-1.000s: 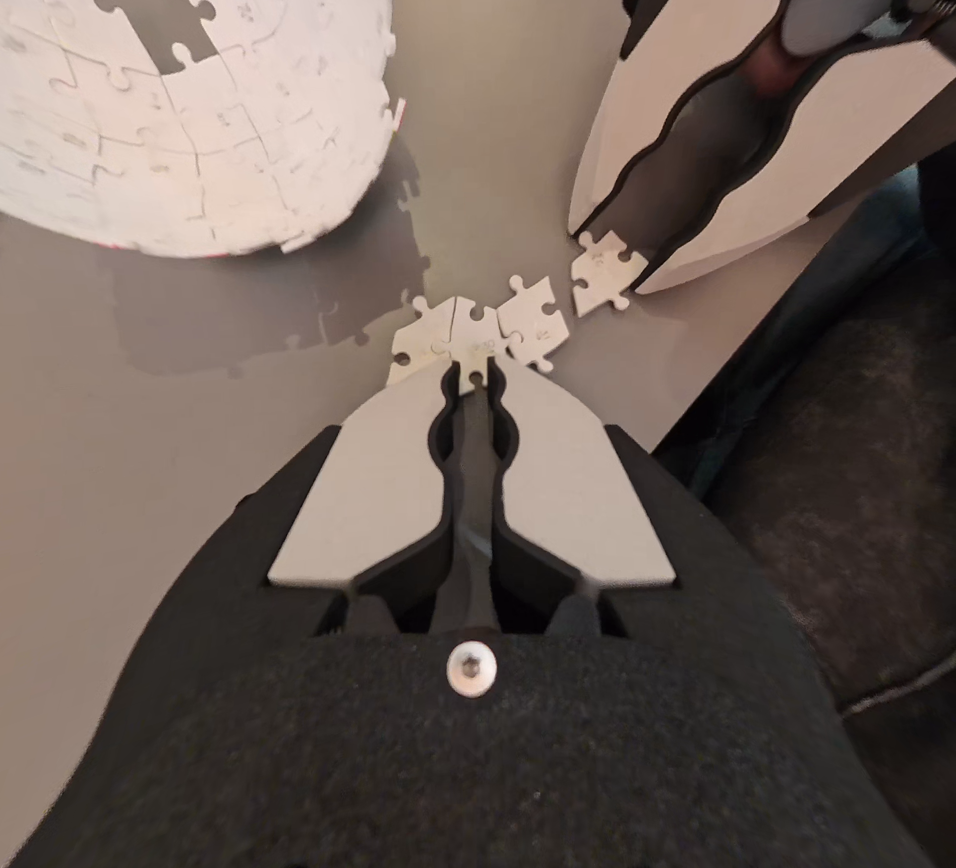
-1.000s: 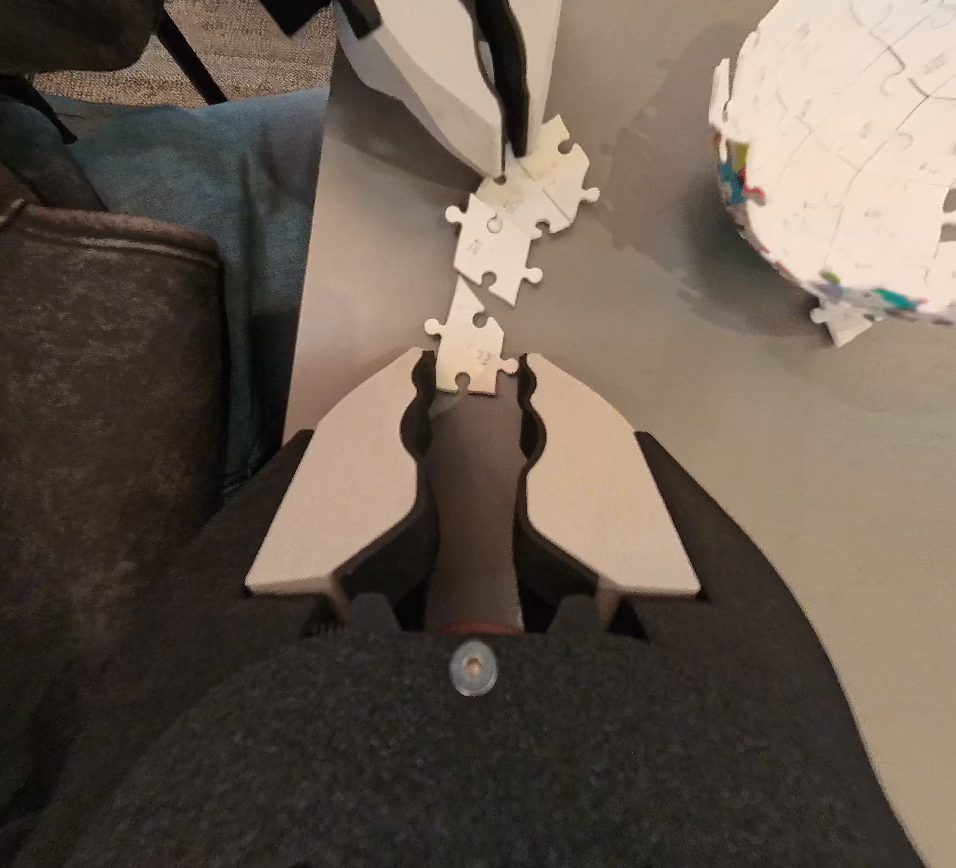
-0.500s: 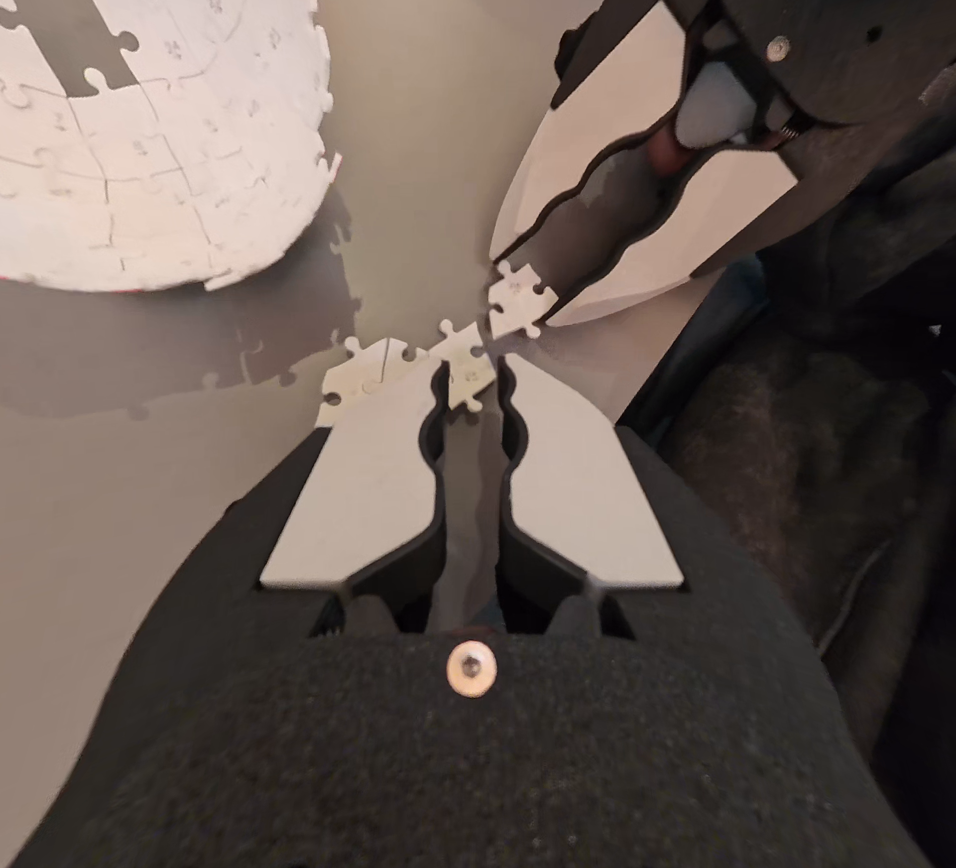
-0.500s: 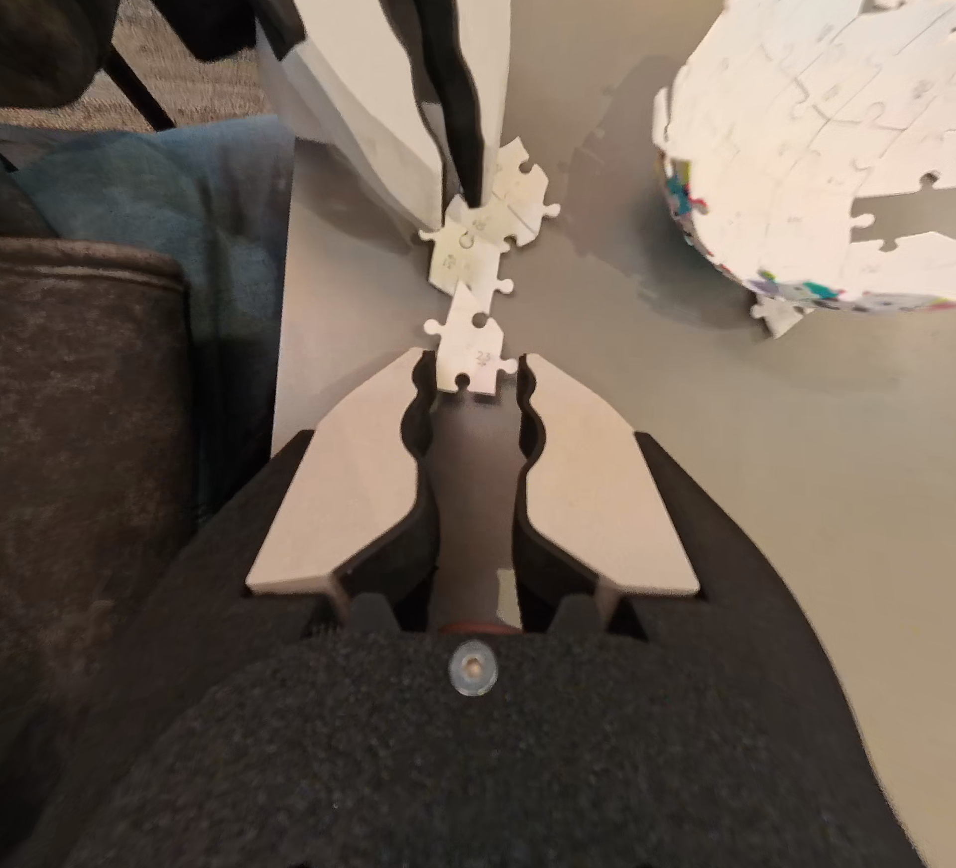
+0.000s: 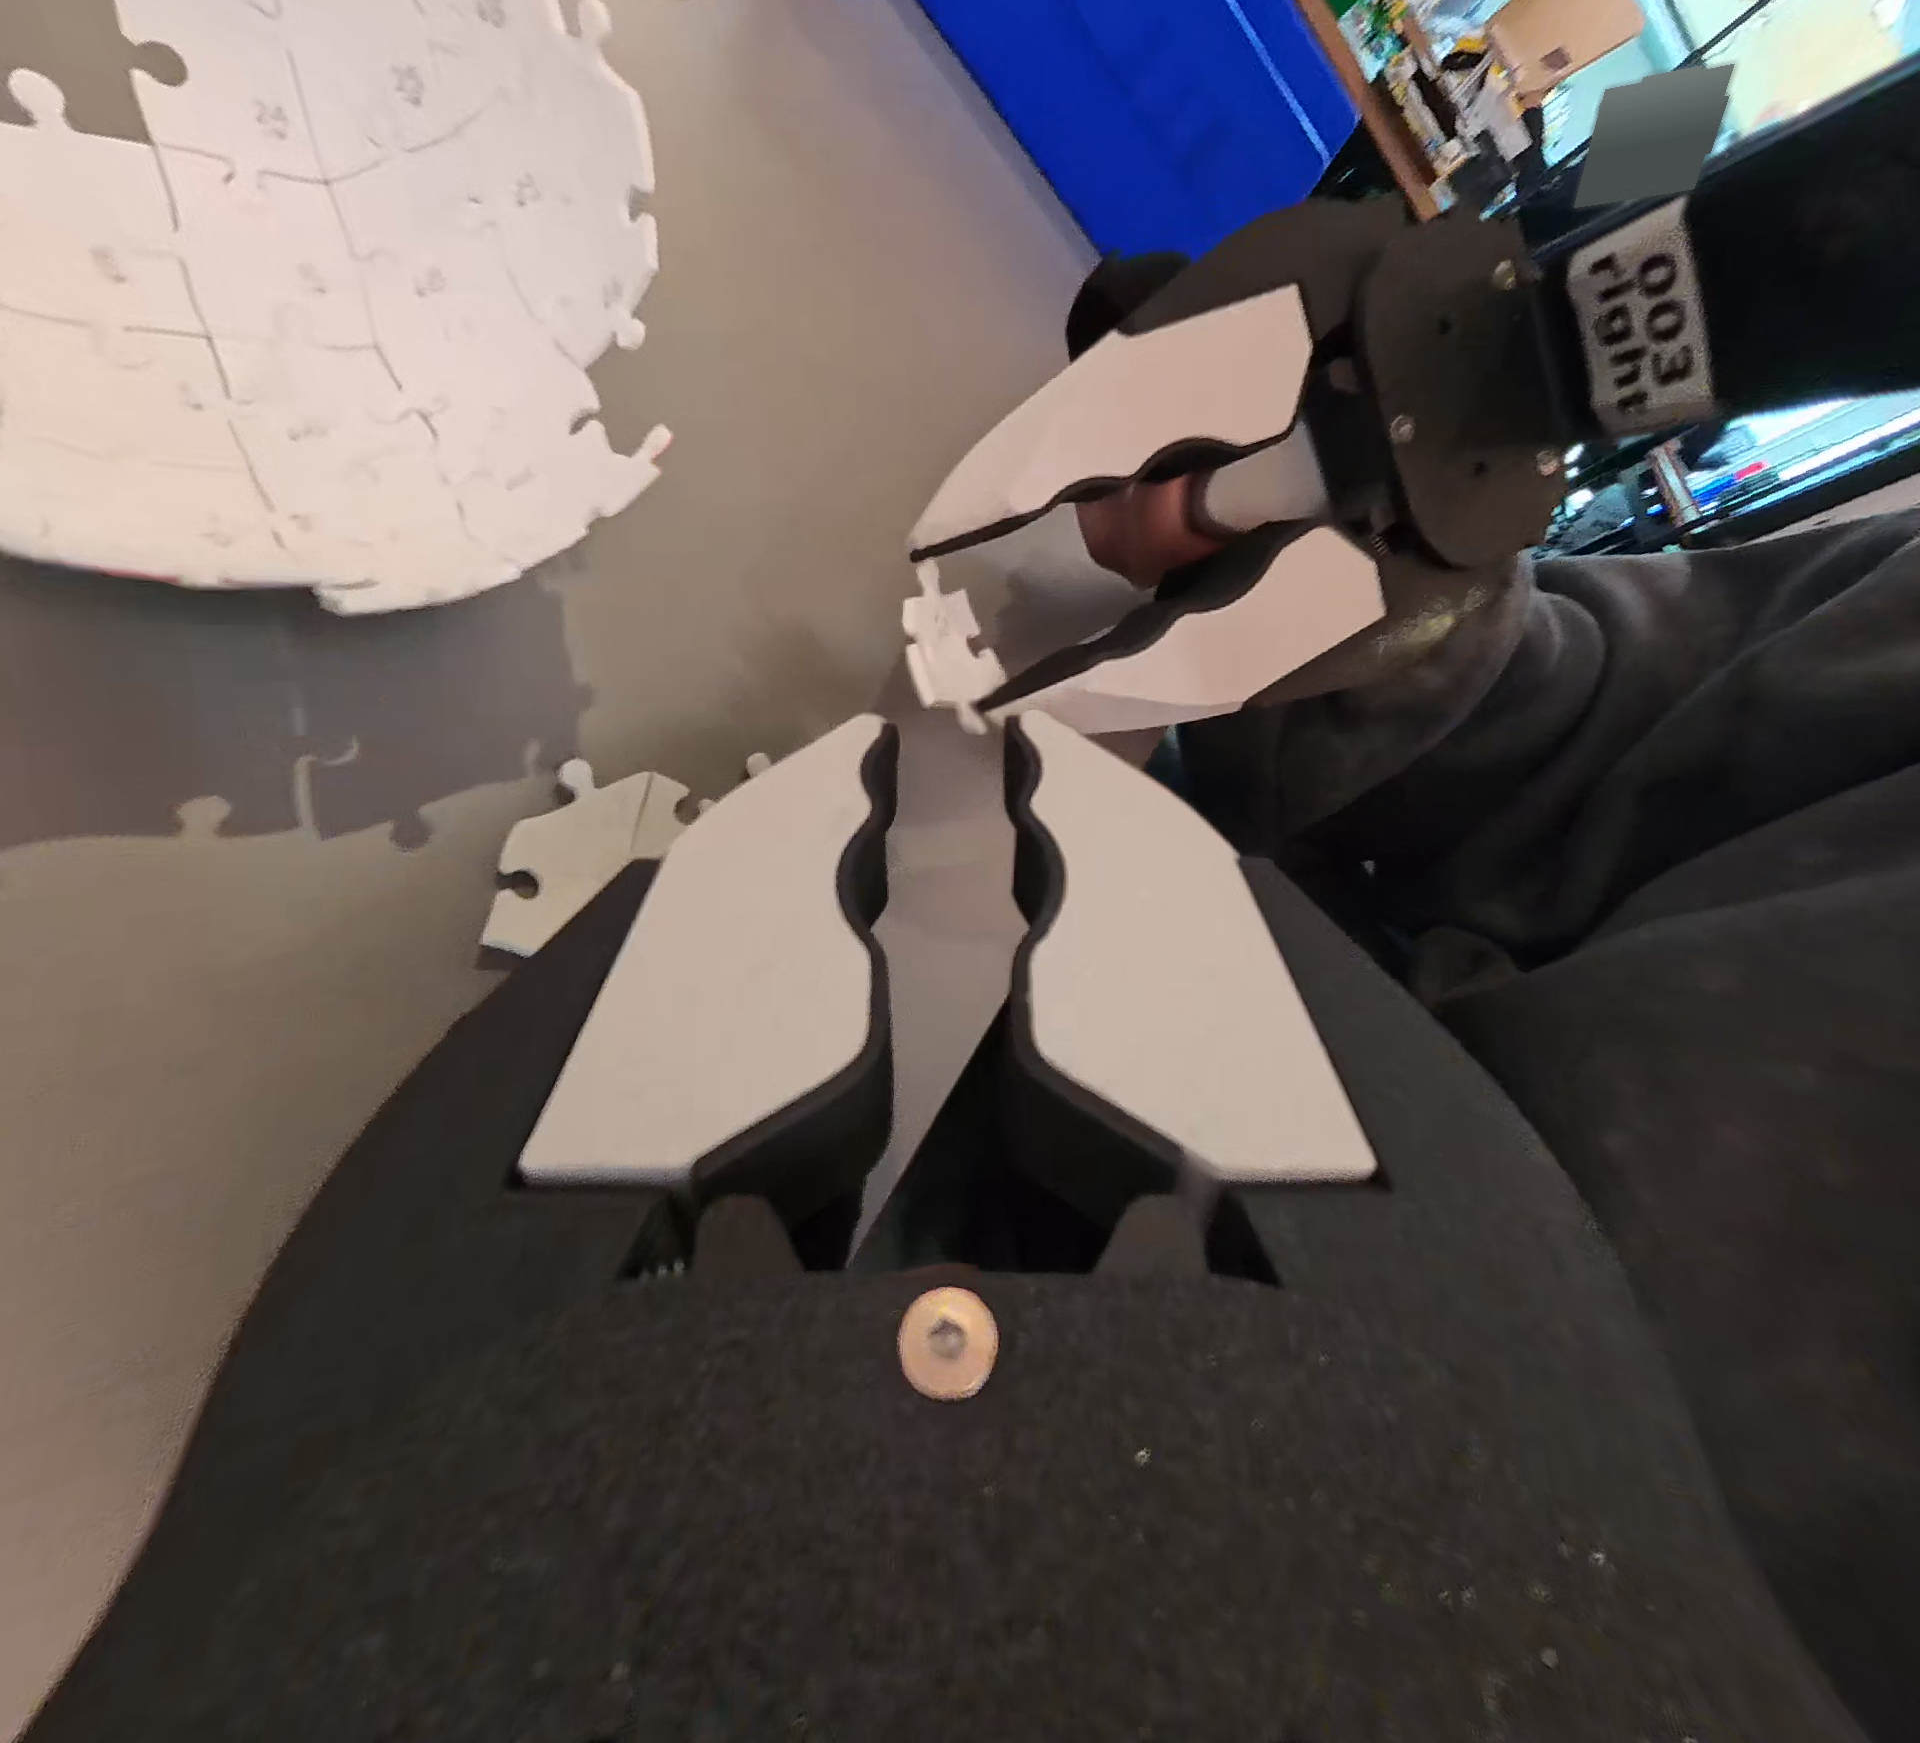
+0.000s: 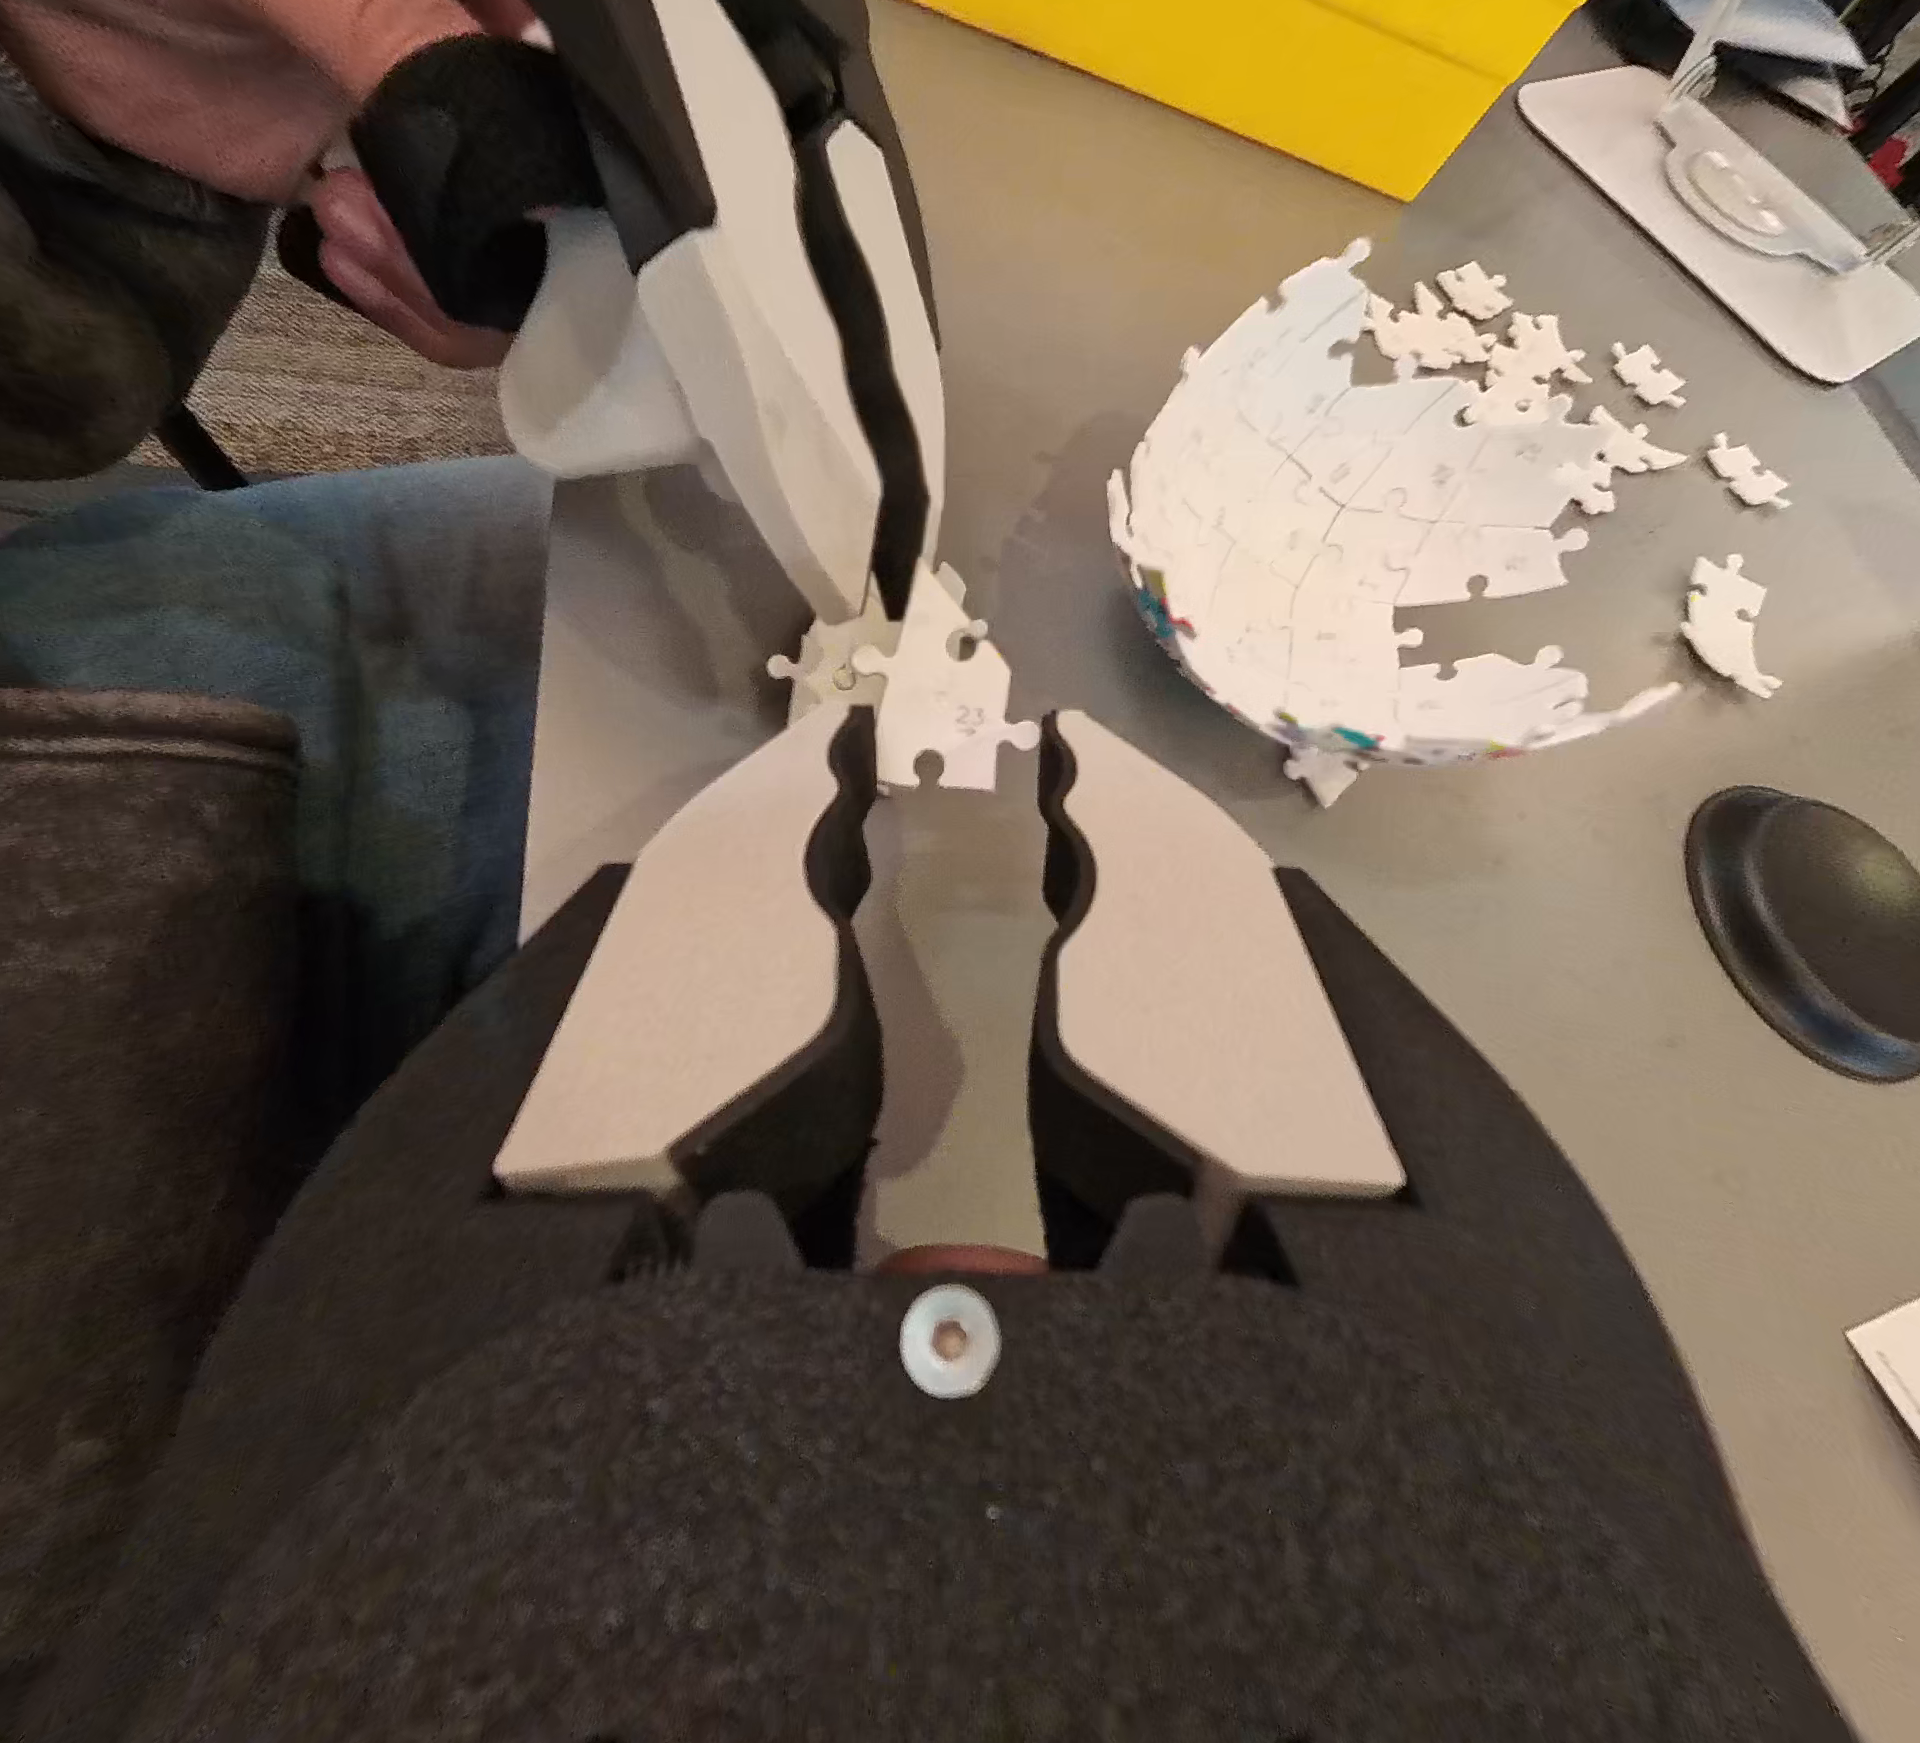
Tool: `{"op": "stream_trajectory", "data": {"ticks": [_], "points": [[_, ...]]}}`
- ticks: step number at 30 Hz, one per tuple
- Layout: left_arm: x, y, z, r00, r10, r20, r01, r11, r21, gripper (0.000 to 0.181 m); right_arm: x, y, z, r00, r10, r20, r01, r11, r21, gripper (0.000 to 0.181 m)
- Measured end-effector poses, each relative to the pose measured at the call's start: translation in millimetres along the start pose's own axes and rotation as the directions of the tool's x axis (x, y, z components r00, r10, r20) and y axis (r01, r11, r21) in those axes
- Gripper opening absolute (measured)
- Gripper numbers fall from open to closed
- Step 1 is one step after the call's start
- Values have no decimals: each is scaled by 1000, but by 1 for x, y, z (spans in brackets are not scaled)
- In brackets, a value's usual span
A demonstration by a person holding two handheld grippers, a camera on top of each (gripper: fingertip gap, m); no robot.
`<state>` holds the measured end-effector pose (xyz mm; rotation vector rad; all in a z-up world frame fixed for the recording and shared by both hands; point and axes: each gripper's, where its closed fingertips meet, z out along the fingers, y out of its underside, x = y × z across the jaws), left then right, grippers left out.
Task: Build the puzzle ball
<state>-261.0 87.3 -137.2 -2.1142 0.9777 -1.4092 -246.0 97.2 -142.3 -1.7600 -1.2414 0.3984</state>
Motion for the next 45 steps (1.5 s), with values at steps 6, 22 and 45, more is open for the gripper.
{"op": "stream_trajectory", "data": {"ticks": [6,22,45], "points": [[4,-1,1,1000,-15,-28,15,1000,8,19,-4,-4,3,1000,-12,-9,12,1000,4,30],[16,15,4,939,336,-73,-342,897,-280,2,-26,-7,-7,891,189,413,-166,982,-90,19],[-104,-139,-47,803,550,230,-489,828,-275,45,150,-58,6,933,296,205,-295,955,-33,2]]}}
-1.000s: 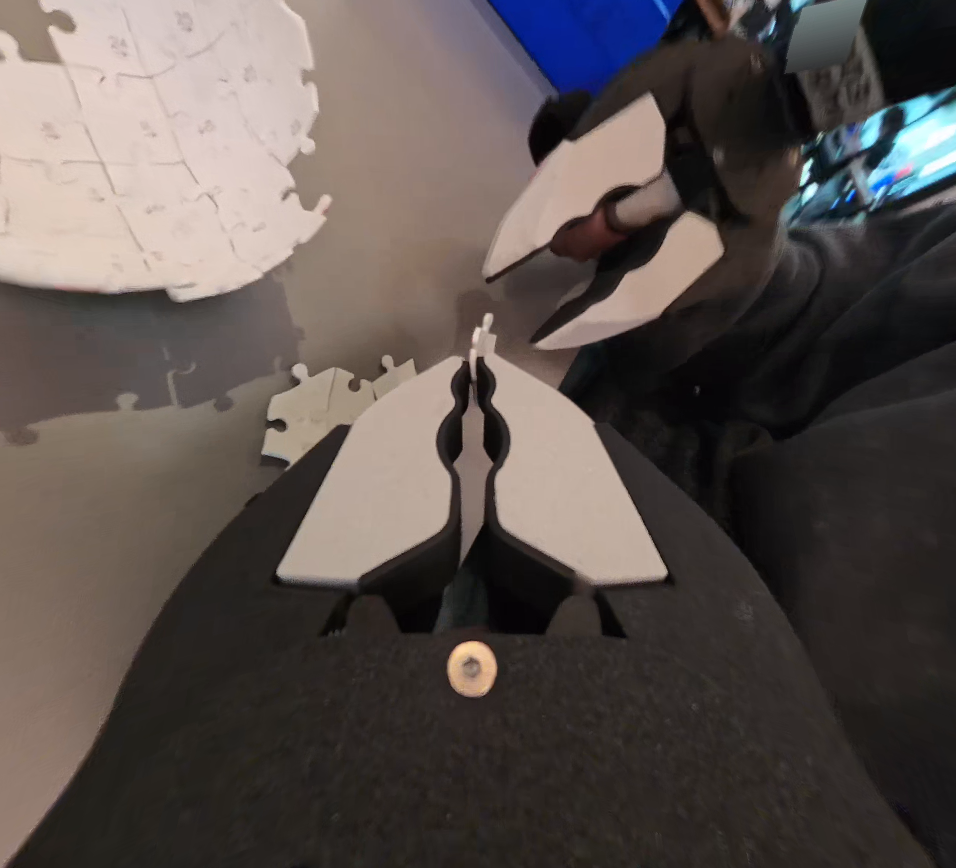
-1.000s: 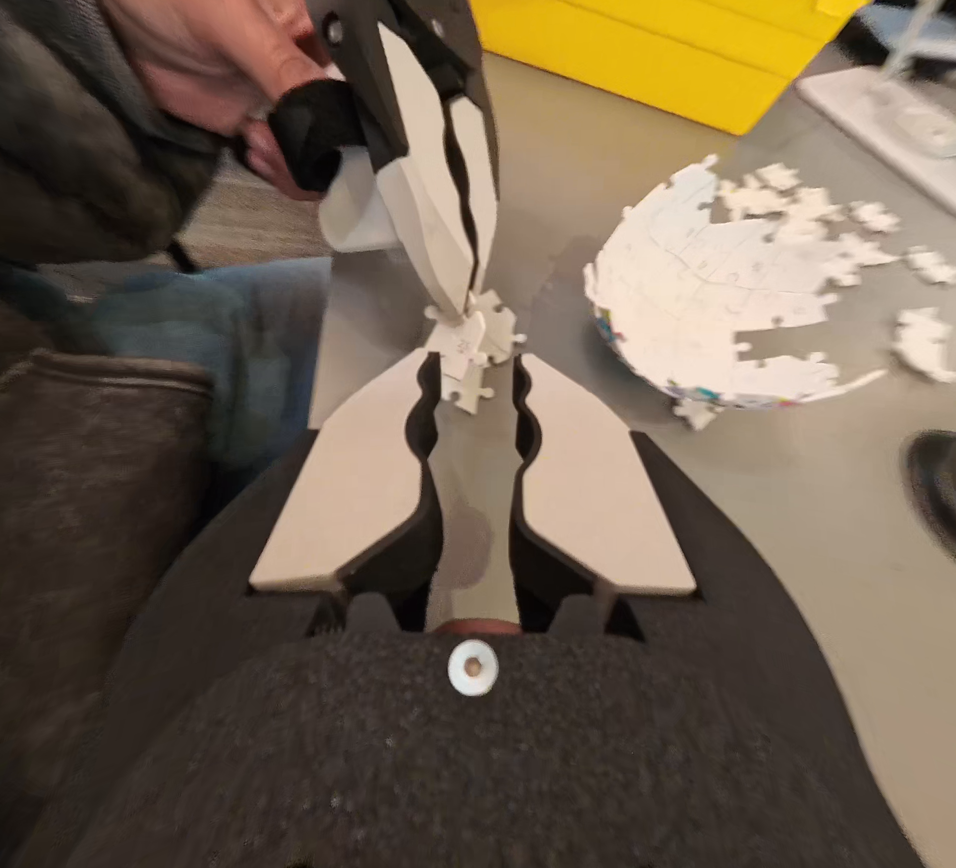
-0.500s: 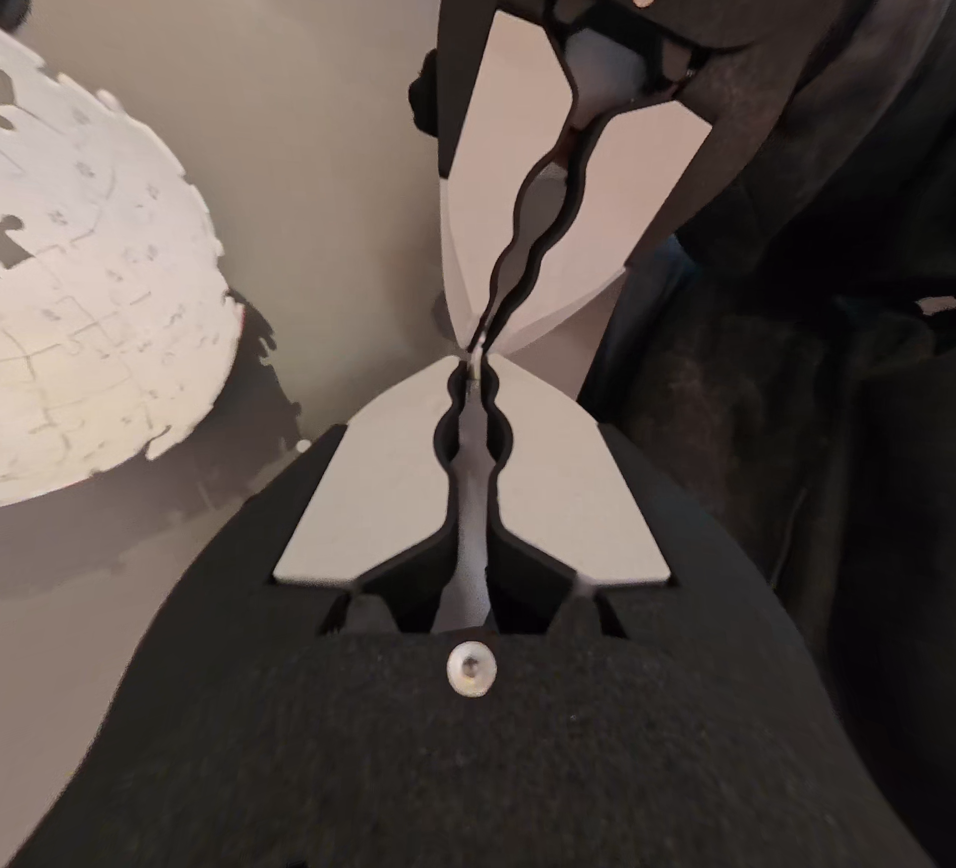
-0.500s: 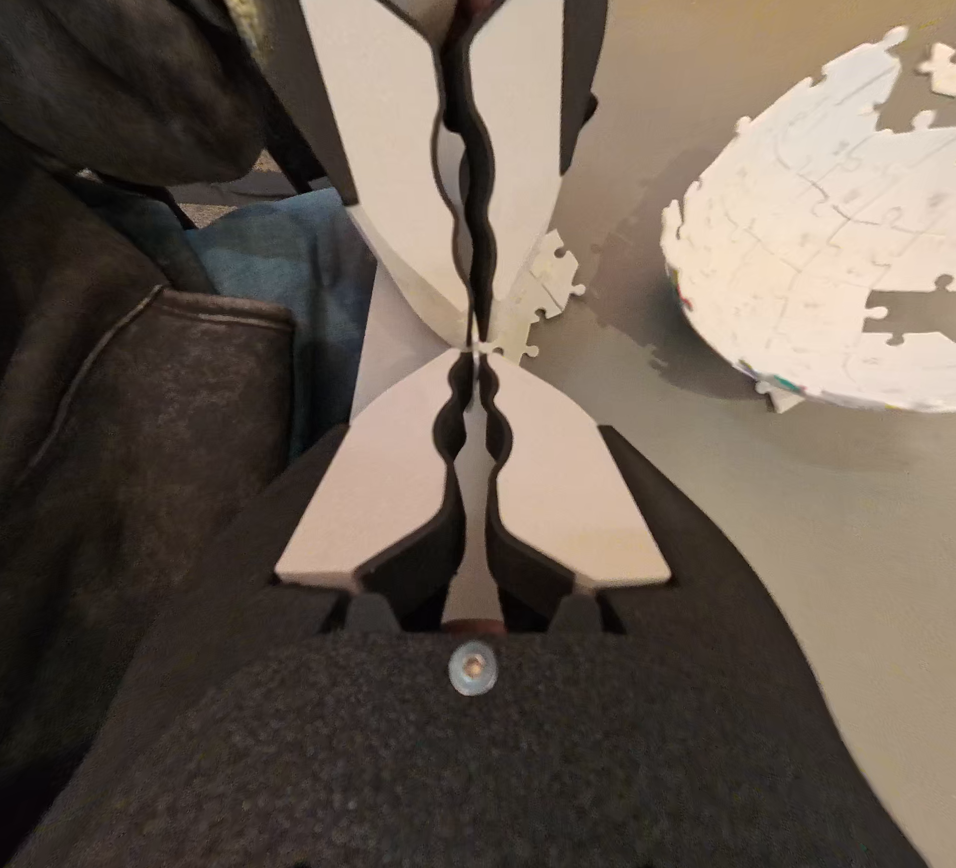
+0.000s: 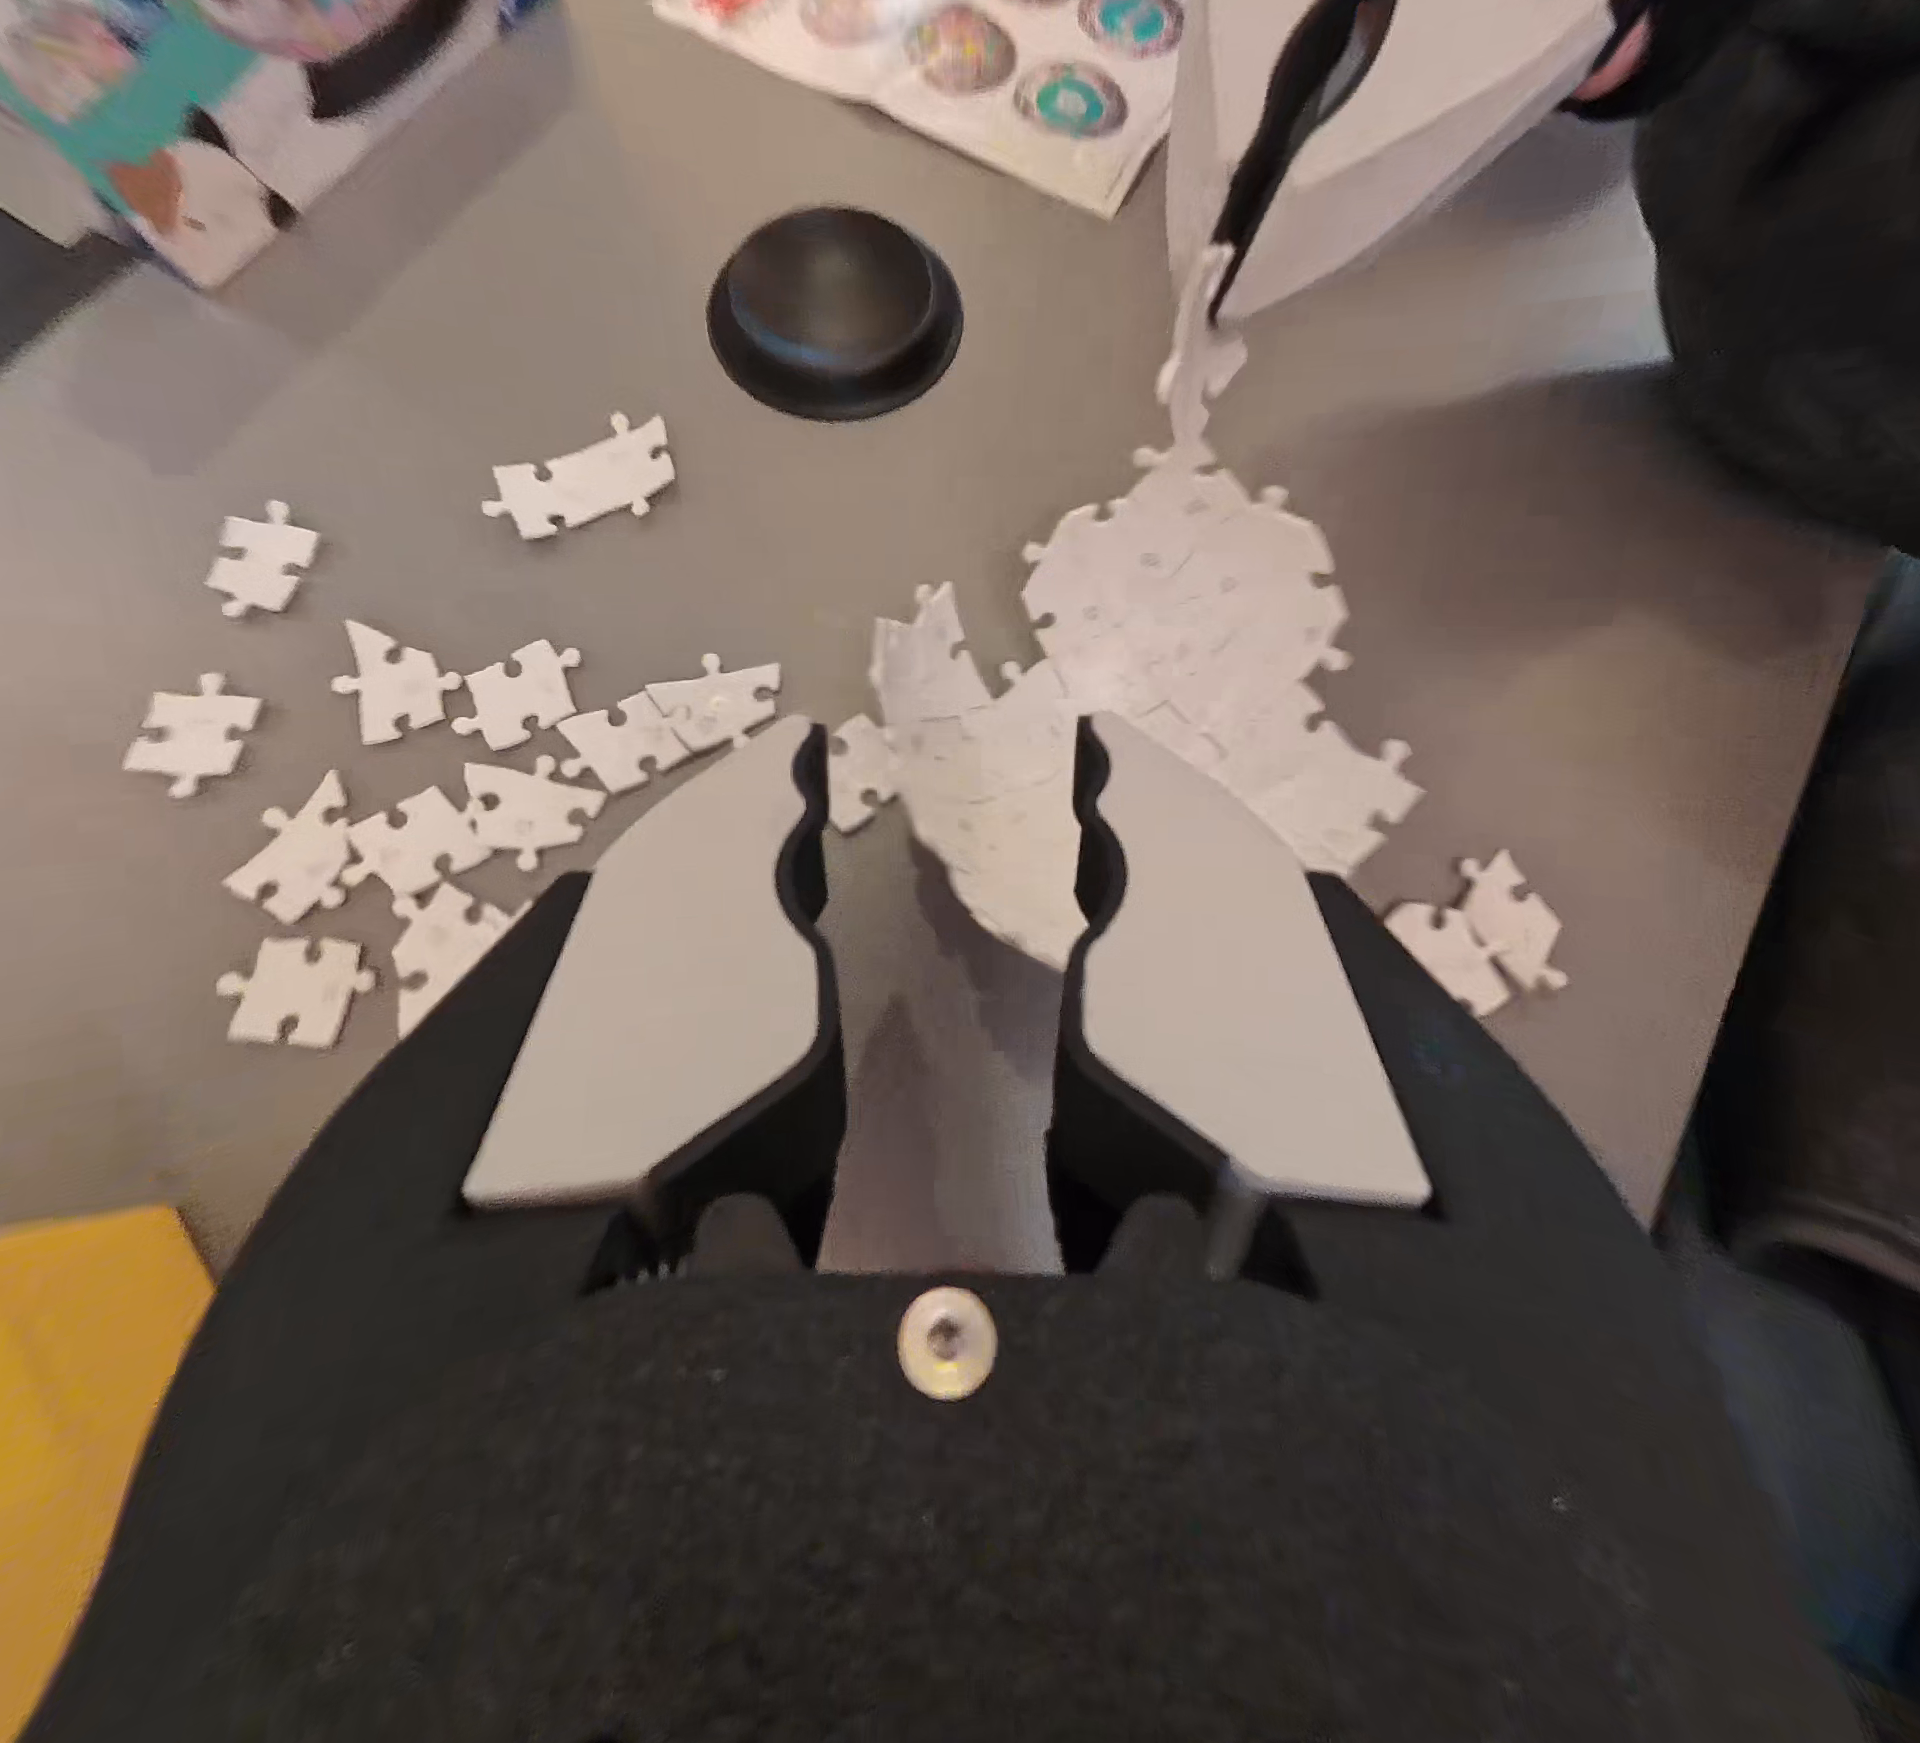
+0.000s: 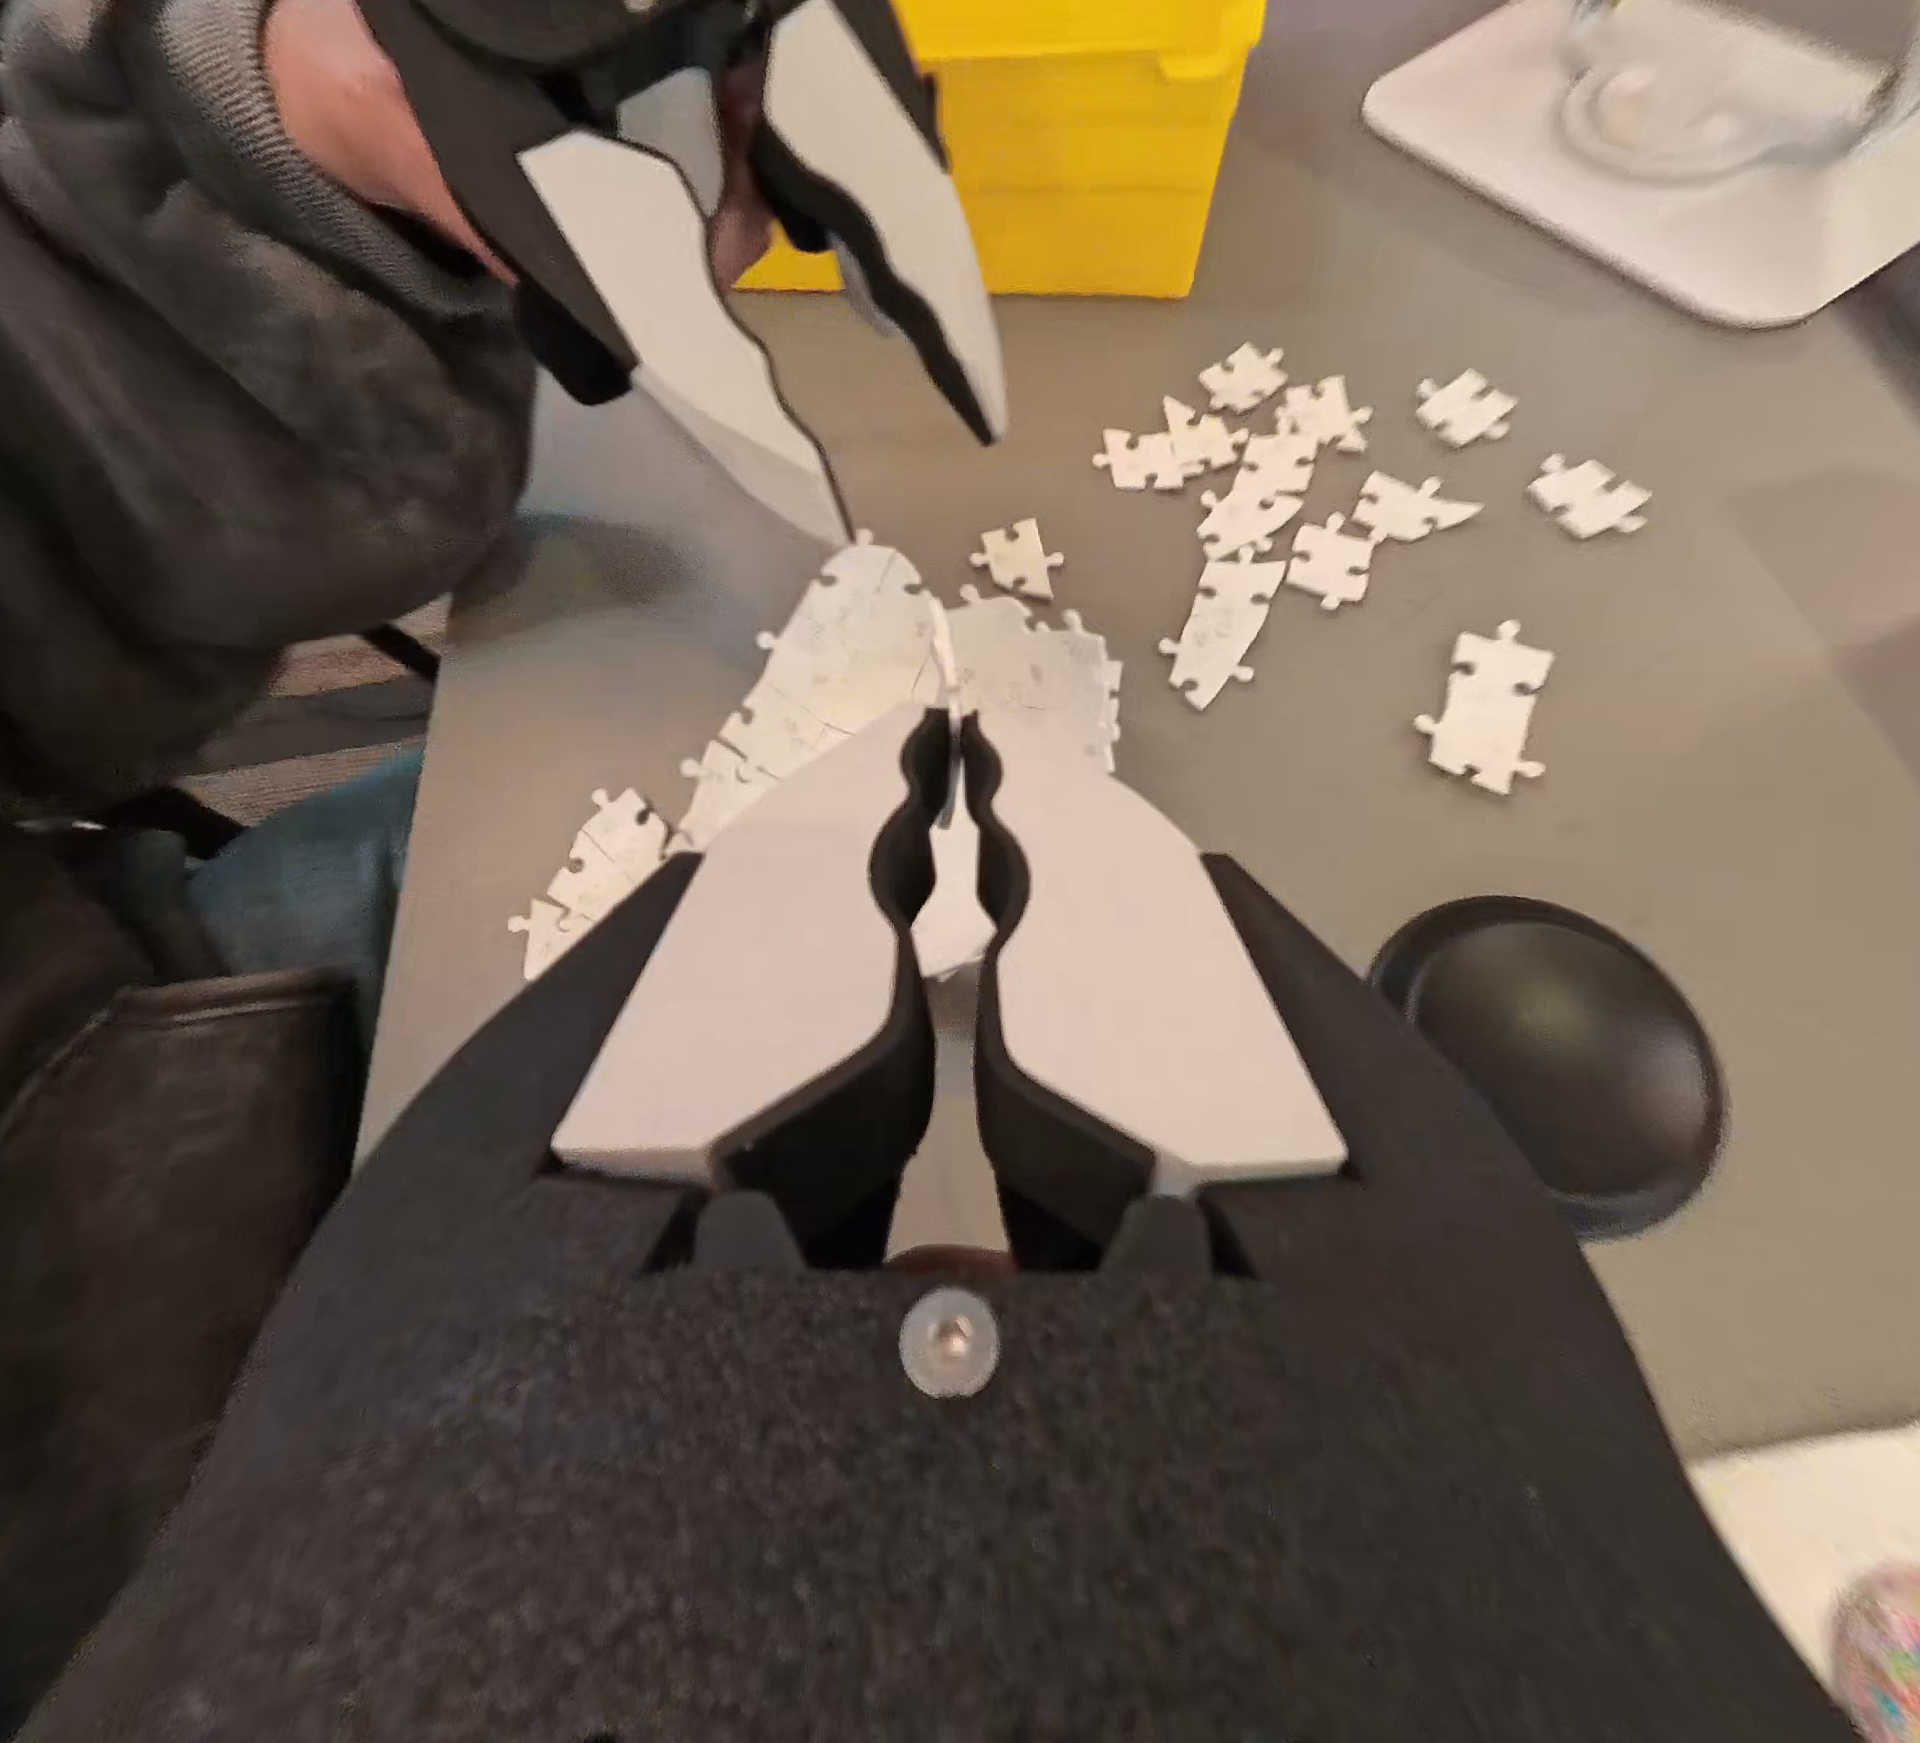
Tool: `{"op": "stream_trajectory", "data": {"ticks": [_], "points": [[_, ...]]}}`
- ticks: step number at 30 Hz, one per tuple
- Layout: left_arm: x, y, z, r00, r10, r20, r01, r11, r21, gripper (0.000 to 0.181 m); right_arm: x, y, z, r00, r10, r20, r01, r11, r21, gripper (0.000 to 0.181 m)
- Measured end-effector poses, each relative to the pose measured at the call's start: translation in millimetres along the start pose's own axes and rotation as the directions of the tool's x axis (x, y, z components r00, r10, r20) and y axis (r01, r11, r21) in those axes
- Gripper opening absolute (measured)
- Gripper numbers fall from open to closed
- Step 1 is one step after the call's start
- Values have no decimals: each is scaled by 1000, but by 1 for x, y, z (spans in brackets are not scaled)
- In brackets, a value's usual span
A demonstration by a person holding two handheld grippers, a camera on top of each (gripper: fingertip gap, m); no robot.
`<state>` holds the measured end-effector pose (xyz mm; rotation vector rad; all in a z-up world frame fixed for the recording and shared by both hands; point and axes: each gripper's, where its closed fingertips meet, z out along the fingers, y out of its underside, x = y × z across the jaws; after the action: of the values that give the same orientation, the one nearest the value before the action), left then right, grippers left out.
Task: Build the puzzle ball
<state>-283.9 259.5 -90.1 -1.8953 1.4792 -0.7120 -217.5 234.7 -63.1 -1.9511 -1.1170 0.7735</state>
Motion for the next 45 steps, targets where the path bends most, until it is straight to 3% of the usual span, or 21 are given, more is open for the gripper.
{"op": "stream_trajectory", "data": {"ticks": [3,6,10,13,16,18,25,33,37,41,45], "points": [[-19,-3,27,986,-47,-159,39,998,-54,46,23,3,19,991,111,71,-116,991,66,2],[-16,-4,42,935,-68,-347,30,993,-114,41,34,16,32,975,174,142,-182,982,47,2],[-18,12,56,899,-79,-431,-37,966,-255,38,39,29,44,941,274,201,-285,958,31,2],[-18,26,65,897,-49,-439,-113,935,-335,34,47,40,51,947,283,152,-279,959,-42,2],[-15,36,67,889,-37,-457,-152,916,-371,19,51,38,56,951,278,138,-270,960,-75,2],[-12,37,65,882,-39,-470,-147,924,-353,9,49,31,59,947,279,157,-268,960,-86,2],[-13,40,52,906,-81,-416,-60,947,-316,6,29,18,51,942,316,110,-293,937,-188,2],[-5,52,49,910,-151,-385,19,945,-326,5,22,25,65,979,189,72,-148,914,-378,2],[-7,50,46,921,-153,-357,38,951,-308,27,27,22,68,986,154,56,-117,902,-416,2],[-16,28,36,933,-116,-340,52,980,-192,36,19,6,65,984,157,81,-118,928,-354,2],[-13,-7,17,932,-5,-363,16,999,29,29,13,-4,60,988,132,85,-104,955,-279,2]]}}
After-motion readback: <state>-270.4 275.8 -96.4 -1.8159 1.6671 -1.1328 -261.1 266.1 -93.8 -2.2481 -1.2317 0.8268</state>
